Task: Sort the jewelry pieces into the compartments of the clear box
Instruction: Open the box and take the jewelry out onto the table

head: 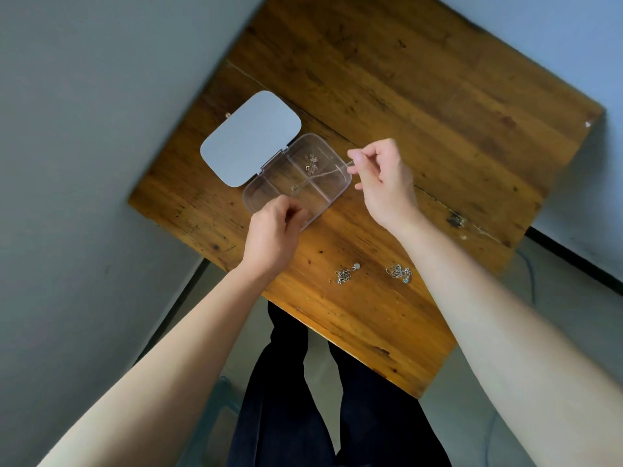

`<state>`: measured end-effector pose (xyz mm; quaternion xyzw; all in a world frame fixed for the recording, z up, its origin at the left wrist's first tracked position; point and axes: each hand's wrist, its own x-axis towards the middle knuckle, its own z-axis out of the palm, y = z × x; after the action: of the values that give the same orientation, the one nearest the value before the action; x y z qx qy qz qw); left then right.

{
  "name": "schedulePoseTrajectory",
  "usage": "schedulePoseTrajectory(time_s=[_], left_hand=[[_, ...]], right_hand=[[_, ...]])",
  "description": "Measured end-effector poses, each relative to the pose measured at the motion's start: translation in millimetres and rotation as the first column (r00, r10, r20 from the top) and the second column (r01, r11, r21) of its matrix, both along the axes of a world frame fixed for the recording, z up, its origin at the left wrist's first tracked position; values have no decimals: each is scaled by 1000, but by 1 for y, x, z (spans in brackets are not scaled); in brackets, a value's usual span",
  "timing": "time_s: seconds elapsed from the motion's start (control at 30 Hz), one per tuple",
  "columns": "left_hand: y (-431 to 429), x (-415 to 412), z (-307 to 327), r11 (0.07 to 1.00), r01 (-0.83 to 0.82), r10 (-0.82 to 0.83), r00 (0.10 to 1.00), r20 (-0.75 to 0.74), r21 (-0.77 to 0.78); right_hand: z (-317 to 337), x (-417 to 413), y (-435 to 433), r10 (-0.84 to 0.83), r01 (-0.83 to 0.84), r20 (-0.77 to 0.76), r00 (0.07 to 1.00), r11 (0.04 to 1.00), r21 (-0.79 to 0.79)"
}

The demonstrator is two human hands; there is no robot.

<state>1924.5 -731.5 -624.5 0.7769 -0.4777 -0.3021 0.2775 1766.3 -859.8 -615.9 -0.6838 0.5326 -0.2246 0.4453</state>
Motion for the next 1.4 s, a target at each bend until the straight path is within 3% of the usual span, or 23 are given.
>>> schedulePoseTrajectory(time_s=[0.1,0.2,0.37,0.5,0.6,0.73,0.93,1.03,1.13,1.23,1.4], left_hand=[[-3,-15,16,991,-129,132,959,-250,31],[-5,-36,37,974,-222,211,848,-486,34],[-10,-71,75,980,-183,92,750,-655,-73],[-12,-86,93,976,-127,-18,764,-644,-177],[-8,-92,87,977,-111,-12,826,-564,-184],[0,-99,51,983,-180,143,874,-465,-36],[11,-102,-1,938,-278,340,859,-384,208],[10,-100,-11,902,-341,419,837,-352,263],[9,-99,-9,882,-440,471,841,-267,168],[8,-98,4,852,-524,512,831,-219,4],[-2,-90,28,829,-499,458,865,-206,-253]], right_hand=[[1,-26,15,-105,103,71,992,994,28],[-1,-53,31,-199,193,101,975,979,64],[-5,-91,50,-351,329,146,925,931,157],[-4,-113,59,-418,397,110,902,901,175],[-2,-124,66,-415,398,103,904,905,153],[-3,-134,77,-422,418,32,906,905,80],[7,-144,80,-490,490,115,864,871,32],[8,-145,76,-450,449,66,890,893,42],[3,-146,73,-466,465,14,885,885,41],[9,-144,72,-509,514,85,856,856,-49],[18,-139,68,-492,522,180,851,831,-194]])
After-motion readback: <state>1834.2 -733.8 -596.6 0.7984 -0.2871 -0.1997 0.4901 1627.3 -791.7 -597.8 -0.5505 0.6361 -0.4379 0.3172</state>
